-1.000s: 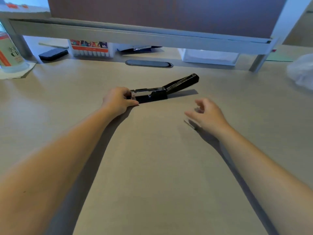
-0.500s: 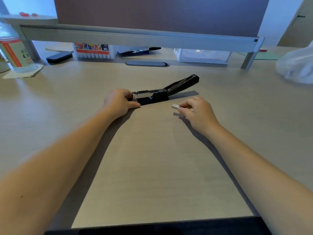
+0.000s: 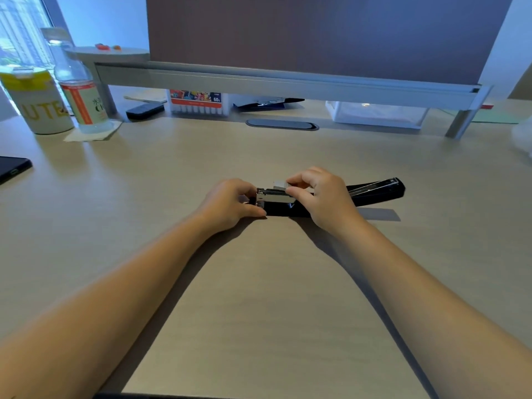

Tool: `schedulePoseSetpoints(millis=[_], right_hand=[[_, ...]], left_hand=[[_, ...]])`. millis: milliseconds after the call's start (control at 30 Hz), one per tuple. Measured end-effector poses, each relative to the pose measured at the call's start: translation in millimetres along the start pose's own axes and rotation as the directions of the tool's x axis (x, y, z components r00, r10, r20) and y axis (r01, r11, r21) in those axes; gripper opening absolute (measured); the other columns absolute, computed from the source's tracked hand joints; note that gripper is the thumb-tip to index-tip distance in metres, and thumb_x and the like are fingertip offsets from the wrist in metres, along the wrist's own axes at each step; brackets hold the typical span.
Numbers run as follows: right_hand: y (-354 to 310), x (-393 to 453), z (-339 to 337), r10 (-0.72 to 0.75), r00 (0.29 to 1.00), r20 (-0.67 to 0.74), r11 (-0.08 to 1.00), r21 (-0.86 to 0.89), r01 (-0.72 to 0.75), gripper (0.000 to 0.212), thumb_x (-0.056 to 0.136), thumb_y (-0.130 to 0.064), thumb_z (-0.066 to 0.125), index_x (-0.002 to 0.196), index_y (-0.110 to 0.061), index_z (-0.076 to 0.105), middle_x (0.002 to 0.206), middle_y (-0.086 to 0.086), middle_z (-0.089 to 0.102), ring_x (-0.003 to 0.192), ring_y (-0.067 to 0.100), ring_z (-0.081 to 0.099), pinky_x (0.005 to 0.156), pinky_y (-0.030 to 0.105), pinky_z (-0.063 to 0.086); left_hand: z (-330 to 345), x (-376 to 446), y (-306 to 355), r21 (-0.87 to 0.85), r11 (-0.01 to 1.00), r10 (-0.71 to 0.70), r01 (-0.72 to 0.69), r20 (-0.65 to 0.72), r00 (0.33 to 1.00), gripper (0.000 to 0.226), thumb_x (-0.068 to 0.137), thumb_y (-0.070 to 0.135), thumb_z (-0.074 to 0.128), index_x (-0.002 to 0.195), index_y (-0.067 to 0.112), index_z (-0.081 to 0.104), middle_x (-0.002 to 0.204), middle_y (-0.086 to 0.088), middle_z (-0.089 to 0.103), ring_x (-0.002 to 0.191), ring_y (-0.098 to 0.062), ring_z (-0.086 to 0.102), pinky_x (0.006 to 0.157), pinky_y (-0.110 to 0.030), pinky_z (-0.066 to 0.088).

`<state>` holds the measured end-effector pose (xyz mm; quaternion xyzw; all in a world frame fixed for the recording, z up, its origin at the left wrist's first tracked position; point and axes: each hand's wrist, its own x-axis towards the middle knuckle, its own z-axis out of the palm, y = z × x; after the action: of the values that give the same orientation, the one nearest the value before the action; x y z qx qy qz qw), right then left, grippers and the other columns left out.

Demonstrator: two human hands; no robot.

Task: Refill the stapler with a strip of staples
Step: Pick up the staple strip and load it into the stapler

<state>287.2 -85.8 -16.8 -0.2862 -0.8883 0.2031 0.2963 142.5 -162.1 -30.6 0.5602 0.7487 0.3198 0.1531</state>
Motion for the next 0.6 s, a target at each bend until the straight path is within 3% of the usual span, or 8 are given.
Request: schedulePoseSetpoints(millis=[133,233,433,600], right_hand=[[2.4,2.1,5.9,-0.015,0.999,0.048,0.998,-0.055,0.017,0.024,0.086,-0.016,0.051,0.105,-0.003,0.060,0.104,0.017,0.062,0.092,0.022,0.050,0.076,0.025,0.032],[4.2,4.5,6.6,-0.022,0.998,0.060,0.998,-0.066,0.026,0.023,0.086,-0.016,0.051,0.103,-0.003,0.061,0.103,0.017,0.061,0.086,0.016,0.045,0.075,0.025,0.032],[5.9,7.3,4.3,-0.028,0.995,0.092,0.997,-0.073,0.034,0.023,0.086,-0.017,0.052,0.102,-0.005,0.062,0.101,0.014,0.062,0.084,0.014,0.044,0.065,0.017,0.026],[5.1,8.1,2.2,-0.014,0.992,0.123,0.997,-0.079,0.024,0.024,0.085,-0.016,0.052,0.104,-0.006,0.062,0.105,0.014,0.063,0.089,0.017,0.048,0.074,0.022,0.031]], left_hand=[[0.6,2.0,-3.3,0.019,1.000,0.016,-0.016,-0.003,1.000,0.026,0.074,0.021,0.066,0.097,0.009,0.063,0.090,0.000,0.050,0.088,-0.018,0.044,0.077,-0.031,0.035],[0.5,3.1,-4.1,0.036,0.999,0.028,-0.028,0.008,1.000,0.028,0.075,0.022,0.066,0.099,0.009,0.062,0.090,-0.001,0.050,0.087,-0.018,0.044,0.076,-0.030,0.034],[0.0,4.3,-5.2,0.047,0.998,0.037,-0.038,0.016,0.999,0.030,0.074,0.023,0.066,0.101,0.009,0.062,0.092,-0.001,0.050,0.090,-0.018,0.044,0.078,-0.030,0.035],[-0.3,3.8,-4.7,0.054,0.998,0.042,-0.043,0.015,0.999,0.030,0.075,0.023,0.066,0.101,0.009,0.062,0.091,0.000,0.049,0.088,-0.017,0.044,0.076,-0.029,0.033]])
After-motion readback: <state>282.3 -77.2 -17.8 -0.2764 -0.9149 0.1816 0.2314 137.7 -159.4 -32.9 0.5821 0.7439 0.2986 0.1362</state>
